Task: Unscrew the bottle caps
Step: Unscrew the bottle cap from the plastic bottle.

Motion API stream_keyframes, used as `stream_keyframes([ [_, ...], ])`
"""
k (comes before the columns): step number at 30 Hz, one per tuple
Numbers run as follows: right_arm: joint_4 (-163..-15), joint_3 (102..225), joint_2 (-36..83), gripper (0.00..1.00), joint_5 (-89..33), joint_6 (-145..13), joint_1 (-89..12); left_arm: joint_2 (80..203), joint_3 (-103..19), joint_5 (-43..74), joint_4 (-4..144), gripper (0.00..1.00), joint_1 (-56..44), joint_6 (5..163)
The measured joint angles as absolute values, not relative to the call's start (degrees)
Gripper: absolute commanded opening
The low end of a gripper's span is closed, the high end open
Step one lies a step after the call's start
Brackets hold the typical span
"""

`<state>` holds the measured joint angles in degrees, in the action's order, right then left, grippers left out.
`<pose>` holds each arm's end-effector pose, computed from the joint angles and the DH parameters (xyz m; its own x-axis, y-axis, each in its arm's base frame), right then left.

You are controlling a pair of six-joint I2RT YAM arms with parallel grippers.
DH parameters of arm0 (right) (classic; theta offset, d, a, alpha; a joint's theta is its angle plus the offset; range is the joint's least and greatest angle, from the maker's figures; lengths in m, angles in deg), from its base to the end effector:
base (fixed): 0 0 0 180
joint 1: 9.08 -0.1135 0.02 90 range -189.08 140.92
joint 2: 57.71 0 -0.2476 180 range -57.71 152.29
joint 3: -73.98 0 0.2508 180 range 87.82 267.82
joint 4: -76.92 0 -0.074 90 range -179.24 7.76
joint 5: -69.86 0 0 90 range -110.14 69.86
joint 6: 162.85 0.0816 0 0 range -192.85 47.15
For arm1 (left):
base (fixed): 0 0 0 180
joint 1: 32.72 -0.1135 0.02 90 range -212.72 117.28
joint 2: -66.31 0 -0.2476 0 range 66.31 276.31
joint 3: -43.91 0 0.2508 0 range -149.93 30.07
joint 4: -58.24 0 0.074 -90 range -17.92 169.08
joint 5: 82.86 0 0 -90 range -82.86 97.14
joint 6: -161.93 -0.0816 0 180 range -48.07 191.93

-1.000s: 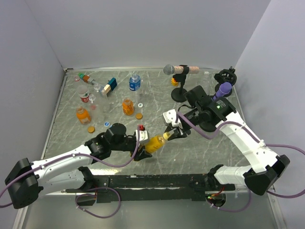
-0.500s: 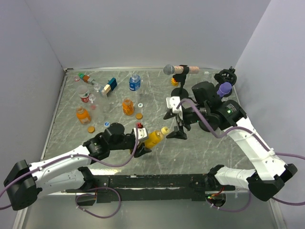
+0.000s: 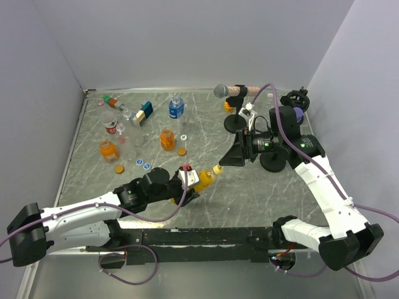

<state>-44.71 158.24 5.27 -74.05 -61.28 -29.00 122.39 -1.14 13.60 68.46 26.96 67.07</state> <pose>0.2018 0.1433 0.3515 -0.7173 -0.1343 -0.6837 -0.6766 0.3686 0.6374 0.1297 -0.2399 0.2148 -0.1052 0.3466 -0.9321 0.9229 0.3831 0.0383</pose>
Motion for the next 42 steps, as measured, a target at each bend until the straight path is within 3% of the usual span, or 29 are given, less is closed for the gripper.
stream_keyframes([
  [9,-39.8,159.4,11.1,0.73,-72.7,-61.5,-30.4,124.6,-2.1,10.1,68.4,0.24,27.7,67.1],
  [19,-38.2,159.2,13.2,0.52,-71.2,-63.5,-32.6,125.7,-3.1,9.8,66.9,0.24,27.8,67.2],
  [32,-37.3,161.0,13.7,0.55,-69.0,-65.0,-33.0,125.8,-3.1,9.7,66.8,0.24,27.8,67.7],
  [38,-37.3,161.0,13.7,0.52,-68.7,-65.1,-33.0,125.8,-3.1,9.7,66.8,0.24,27.8,68.2],
  [42,-37.4,161.0,13.7,0.39,-69.2,-65.2,-33.0,125.8,-3.1,9.7,67.0,0.24,27.8,68.2],
])
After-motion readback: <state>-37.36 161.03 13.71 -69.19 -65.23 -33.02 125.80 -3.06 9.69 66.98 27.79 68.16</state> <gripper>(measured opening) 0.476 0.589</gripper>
